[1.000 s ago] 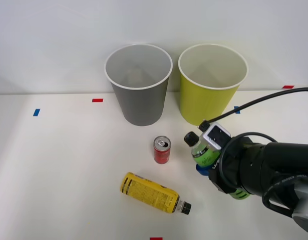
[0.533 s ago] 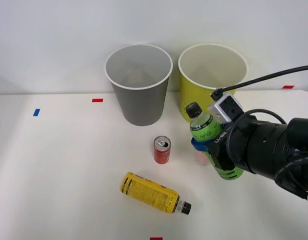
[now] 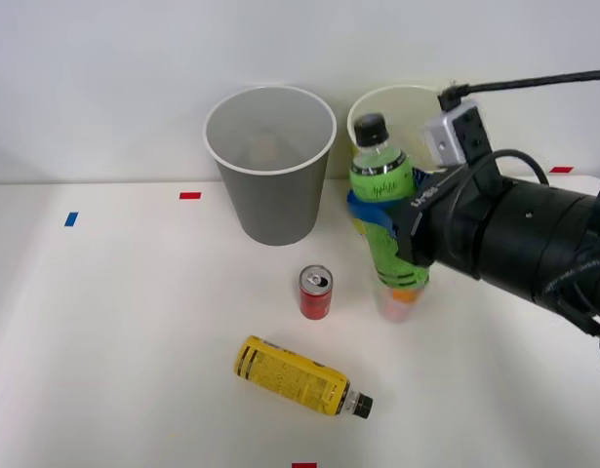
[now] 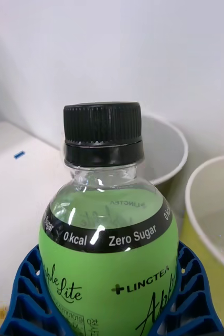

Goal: Put cans in the gray bin, plastic bottles in the light green bin

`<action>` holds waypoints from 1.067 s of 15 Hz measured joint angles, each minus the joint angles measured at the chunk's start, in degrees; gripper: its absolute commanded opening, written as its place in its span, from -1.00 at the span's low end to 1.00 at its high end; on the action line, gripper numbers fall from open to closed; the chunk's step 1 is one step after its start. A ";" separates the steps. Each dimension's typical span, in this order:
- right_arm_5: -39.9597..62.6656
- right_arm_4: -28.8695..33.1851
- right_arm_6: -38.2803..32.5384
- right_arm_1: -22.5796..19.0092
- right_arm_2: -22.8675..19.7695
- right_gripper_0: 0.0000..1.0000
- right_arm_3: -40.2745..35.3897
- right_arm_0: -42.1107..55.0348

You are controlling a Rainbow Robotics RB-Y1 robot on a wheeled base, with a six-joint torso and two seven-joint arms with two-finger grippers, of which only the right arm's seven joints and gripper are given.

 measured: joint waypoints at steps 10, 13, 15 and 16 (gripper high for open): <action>-12.74 -2.21 0.97 2.04 -6.99 -1.00 17.15 -12.13; -14.65 -2.96 1.61 1.94 -8.02 -1.00 24.58 -16.36; -16.78 -3.46 2.40 0.97 -8.11 -1.00 29.05 -18.42; -17.15 -3.60 2.92 0.28 -8.12 -1.00 30.38 -18.90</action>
